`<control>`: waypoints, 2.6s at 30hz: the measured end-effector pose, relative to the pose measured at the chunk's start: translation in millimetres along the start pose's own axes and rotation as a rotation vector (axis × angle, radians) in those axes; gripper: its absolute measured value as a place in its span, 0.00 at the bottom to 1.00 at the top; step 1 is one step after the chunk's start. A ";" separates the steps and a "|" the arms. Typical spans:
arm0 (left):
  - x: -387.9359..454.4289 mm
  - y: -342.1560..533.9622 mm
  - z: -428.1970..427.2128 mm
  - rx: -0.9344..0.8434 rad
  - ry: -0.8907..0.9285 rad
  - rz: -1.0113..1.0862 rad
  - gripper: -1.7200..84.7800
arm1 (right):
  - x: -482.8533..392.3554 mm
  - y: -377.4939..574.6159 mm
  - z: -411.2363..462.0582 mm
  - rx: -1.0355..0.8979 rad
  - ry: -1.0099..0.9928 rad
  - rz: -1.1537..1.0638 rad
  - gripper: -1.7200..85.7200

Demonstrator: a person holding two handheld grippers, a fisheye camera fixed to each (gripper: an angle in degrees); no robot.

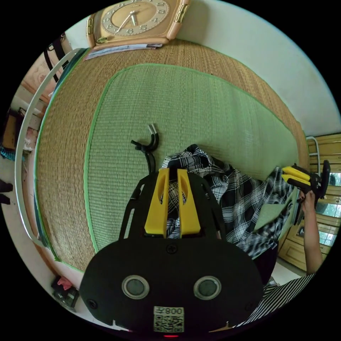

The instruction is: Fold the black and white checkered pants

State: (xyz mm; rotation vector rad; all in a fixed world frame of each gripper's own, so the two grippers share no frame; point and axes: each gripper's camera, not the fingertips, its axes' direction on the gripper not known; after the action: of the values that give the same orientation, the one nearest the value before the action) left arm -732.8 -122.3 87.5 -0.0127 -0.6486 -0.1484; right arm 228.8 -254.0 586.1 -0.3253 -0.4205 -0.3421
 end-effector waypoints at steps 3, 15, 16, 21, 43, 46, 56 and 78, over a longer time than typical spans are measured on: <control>0.3 11.6 -14.7 0.090 0.015 0.030 0.03 | -8.5 -15.0 20.2 -0.088 -0.020 -0.031 0.05; -33.3 111.0 -38.0 0.270 0.190 -0.064 0.03 | -42.7 38.4 -31.8 0.115 -0.001 -0.059 0.03; -34.6 112.7 -33.7 0.259 0.202 -0.080 0.03 | -41.1 33.9 -30.3 0.111 0.033 -0.048 0.03; -31.6 106.9 -26.6 0.241 0.236 -0.092 0.03 | -32.5 -23.5 -4.1 0.024 0.205 -0.062 0.11; -31.9 120.1 -29.6 0.276 0.252 -0.134 0.03 | -85.4 120.5 -21.4 -0.136 -0.052 0.043 0.04; -27.0 119.1 -30.9 0.279 0.246 -0.130 0.03 | -66.0 134.0 -18.3 -0.134 -0.141 0.176 0.06; -4.7 109.4 -29.7 0.277 0.273 -0.108 0.03 | -54.9 131.6 -84.3 0.089 -0.031 0.277 0.10; 72.1 19.6 -65.5 0.473 0.277 -0.092 0.03 | -28.0 66.4 -208.5 0.331 0.224 0.214 0.03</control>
State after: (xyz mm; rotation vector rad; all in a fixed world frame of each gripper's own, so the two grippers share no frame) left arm -634.0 -116.3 79.4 0.4863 -0.3950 -0.0804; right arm 301.1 -265.5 378.0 -0.0068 -0.2134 -0.0938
